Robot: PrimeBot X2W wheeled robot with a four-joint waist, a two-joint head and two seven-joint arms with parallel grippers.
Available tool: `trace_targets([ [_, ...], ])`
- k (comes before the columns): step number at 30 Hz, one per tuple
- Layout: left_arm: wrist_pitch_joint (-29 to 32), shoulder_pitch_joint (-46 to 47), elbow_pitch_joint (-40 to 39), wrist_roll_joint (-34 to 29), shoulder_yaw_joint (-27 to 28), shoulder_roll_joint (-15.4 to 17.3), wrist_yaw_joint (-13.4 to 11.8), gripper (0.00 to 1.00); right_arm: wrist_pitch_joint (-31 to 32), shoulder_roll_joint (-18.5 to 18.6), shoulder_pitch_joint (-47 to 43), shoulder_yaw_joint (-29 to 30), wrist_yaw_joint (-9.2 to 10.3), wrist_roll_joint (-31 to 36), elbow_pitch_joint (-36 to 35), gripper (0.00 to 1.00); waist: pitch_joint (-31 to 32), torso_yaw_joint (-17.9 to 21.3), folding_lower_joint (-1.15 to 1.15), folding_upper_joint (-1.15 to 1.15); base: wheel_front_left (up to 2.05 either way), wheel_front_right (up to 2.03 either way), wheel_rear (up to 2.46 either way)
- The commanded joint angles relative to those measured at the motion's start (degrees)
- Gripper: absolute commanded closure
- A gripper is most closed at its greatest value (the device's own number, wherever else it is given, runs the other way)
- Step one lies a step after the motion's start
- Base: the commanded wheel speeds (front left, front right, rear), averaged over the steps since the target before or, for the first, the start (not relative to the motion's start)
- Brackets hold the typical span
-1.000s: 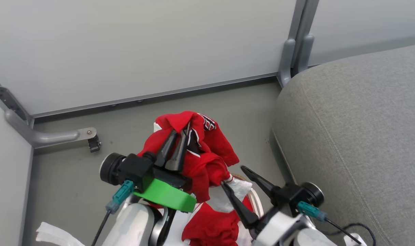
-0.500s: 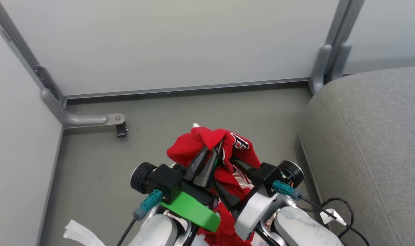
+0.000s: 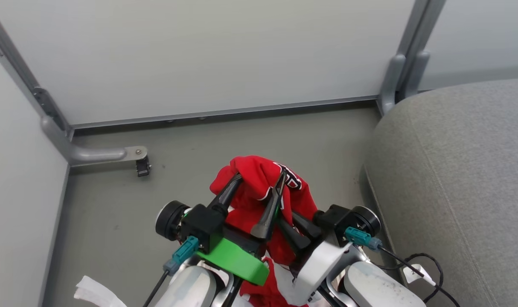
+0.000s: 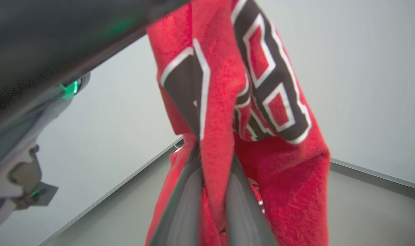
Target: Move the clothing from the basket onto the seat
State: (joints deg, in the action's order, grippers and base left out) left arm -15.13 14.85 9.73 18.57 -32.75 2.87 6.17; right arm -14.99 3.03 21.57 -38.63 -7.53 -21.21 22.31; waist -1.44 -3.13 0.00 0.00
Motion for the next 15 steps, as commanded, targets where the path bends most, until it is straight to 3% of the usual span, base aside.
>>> trace_targets([
  [1, 0.0, -0.8, -0.1, -0.4, 0.7, 0.0, 0.0, 0.00, -0.3, 0.3, -0.9, 0.3, 0.08, 0.0, -0.5, 1.00, -1.3, 5.9, 0.00, 0.00, 0.00, 0.00, 0.00],
  [9, 0.0, -1.0, 0.1, -1.8, 3.1, 0.1, 0.4, 0.00, -0.3, 1.2, -1.6, 0.3, 0.08, -0.6, -2.1, 1.00, -3.4, 22.0, 0.00, 0.00, 0.00, 0.00, 0.00],
  [15, 0.0, -0.3, 0.9, -2.2, 3.2, 0.1, 0.8, 0.00, -0.3, 2.0, -2.6, 2.5, 0.08, -0.9, -3.2, 1.00, -3.9, 30.8, 0.00, 0.00, 0.00, 0.00, 0.00],
])
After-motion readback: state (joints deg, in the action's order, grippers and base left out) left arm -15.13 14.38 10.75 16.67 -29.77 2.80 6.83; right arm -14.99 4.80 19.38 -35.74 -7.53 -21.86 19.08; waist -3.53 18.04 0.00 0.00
